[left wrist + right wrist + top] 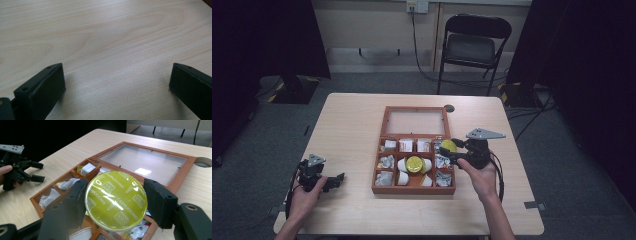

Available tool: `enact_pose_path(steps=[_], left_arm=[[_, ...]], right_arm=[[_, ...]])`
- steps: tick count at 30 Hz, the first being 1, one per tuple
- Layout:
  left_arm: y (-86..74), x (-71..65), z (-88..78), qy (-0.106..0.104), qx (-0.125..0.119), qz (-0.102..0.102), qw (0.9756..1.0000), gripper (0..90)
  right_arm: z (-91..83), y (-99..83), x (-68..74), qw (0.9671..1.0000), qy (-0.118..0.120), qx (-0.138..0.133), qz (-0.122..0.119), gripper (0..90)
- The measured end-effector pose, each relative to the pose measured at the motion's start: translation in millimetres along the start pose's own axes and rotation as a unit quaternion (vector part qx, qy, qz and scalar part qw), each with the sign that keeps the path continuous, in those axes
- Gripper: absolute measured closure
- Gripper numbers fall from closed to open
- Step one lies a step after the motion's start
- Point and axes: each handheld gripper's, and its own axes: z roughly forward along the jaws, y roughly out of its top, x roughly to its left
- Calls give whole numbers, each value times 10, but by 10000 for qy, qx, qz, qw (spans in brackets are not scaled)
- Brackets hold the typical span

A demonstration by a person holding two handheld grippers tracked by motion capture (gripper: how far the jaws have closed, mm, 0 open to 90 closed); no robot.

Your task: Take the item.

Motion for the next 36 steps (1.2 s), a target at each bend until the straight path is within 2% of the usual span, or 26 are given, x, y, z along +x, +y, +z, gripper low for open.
enact_pose_path(steps=[8, 18, 36], left_arm=[[0, 0, 0, -3, 2, -1, 10000, 0], [0, 0, 0, 0, 0, 0, 10000, 0], [0, 0, 0, -2, -1, -2, 10000, 0]], right_arm=[[-77, 4, -92, 9999, -98, -95, 94, 379], [-95, -67, -243, 9990, -397, 27, 205, 379], [-100, -187, -455, 9967, -697, 162, 376, 379]])
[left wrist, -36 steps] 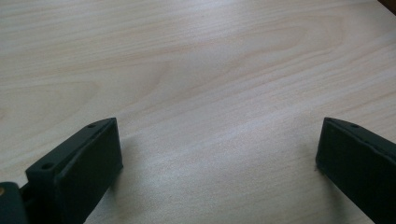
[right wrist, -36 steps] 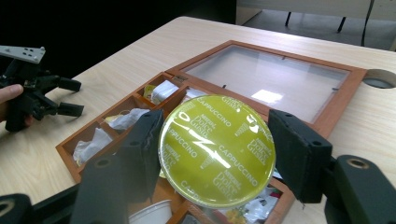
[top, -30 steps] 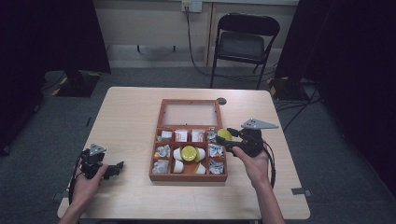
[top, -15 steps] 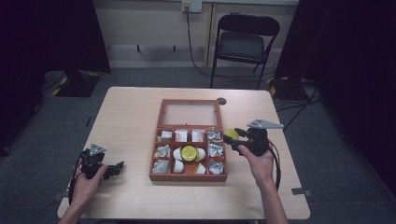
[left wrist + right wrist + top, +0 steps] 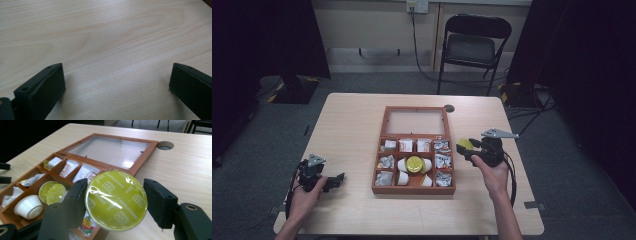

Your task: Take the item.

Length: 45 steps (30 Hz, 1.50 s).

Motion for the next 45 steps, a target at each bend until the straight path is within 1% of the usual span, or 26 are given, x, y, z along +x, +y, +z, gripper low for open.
enact_pose_path(steps=[7, 10, 11, 14, 15, 20, 21, 23, 33, 40, 45], left_arm=[[0, 1, -1, 4, 1, 3, 10000, 0], [0, 1, 0, 4, 1, 5, 10000, 0], [0, 0, 0, 0, 2, 2, 10000, 0], [0, 0, 0, -1, 1, 0, 10000, 0], [0, 0, 0, -1, 2, 1, 10000, 0], [0, 0, 0, -5, 0, -2, 10000, 0], [0, 0, 0, 5, 1, 3, 10000, 0], [0, 0, 0, -1, 0, 0, 10000, 0], [0, 0, 0, 0, 1, 0, 10000, 0], [0, 0, 0, 1, 1, 0, 10000, 0], [0, 0, 0, -2, 1, -1, 10000, 0]], right_arm=[[55, -55, -63, 10000, -25, 68, 64, 379], [82, -94, -106, 9999, -72, 116, 97, 379], [108, -132, -149, 9996, -113, 191, 151, 379], [130, -163, -184, 9994, -140, 235, 189, 379], [161, -200, -220, 9991, -174, 309, 226, 379], [228, -270, -258, 9986, -217, 422, 243, 379], [259, -308, -281, 9981, -254, 506, 254, 379], [281, -341, -307, 9976, -280, 563, 284, 379], [354, -406, -344, 9965, -316, 703, 332, 379], [399, -444, -372, 9952, -386, 845, 300, 379], [421, -457, -383, 9950, -389, 858, 338, 379]])
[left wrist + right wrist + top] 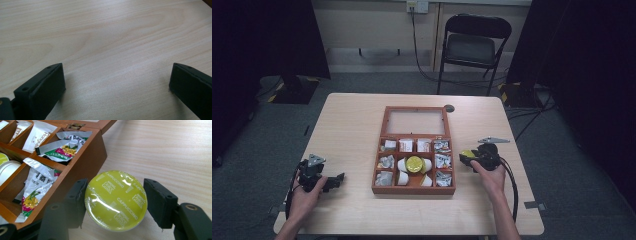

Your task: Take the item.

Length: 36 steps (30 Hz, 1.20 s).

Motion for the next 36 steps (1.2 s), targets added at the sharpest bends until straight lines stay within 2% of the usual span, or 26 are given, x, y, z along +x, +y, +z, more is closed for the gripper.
enact_pose_path(steps=[13, 21, 26, 36], left_arm=[[0, 1, -1, 5, 1, 4, 10000, 0], [-1, 0, -1, 1, 1, 2, 10000, 0], [-1, 0, -1, 1, 0, 0, 10000, 0], [-1, 0, -1, 0, 3, 3, 10000, 0]], right_arm=[[84, -43, -29, 9998, -27, 182, 7, 378], [80, -61, -56, 9999, -23, 97, 108, 370], [93, -67, -58, 9999, 30, 53, 118, 285], [51, -51, -66, 9996, 165, -98, 196, 252]])
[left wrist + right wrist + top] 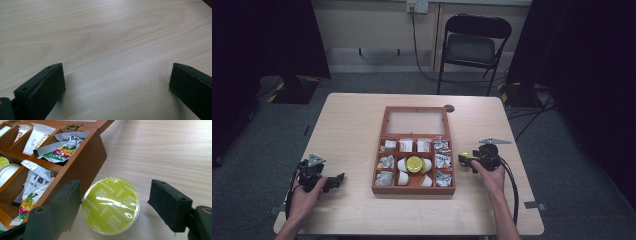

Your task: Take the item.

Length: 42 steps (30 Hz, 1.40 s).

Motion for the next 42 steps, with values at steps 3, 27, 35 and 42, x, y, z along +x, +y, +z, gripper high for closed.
enact_pose_path(steps=[3, 27, 35, 42], left_arm=[[0, 0, 0, 4, -1, 1, 10000, 0], [0, -1, 0, 0, -2, -3, 10000, 0], [-3, -3, 2, 12, -20, -6, 10000, 0], [-3, -3, 2, 10, -19, -5, 10000, 0]], right_arm=[[-9, 0, -3, 10000, -11, -24, 4, 251], [-298, -22, 7, 9997, -207, -142, -3, 245], [-483, -96, 30, 9991, -373, -143, -118, 244], [-616, -276, -63, 9983, -574, -8, -121, 236]])
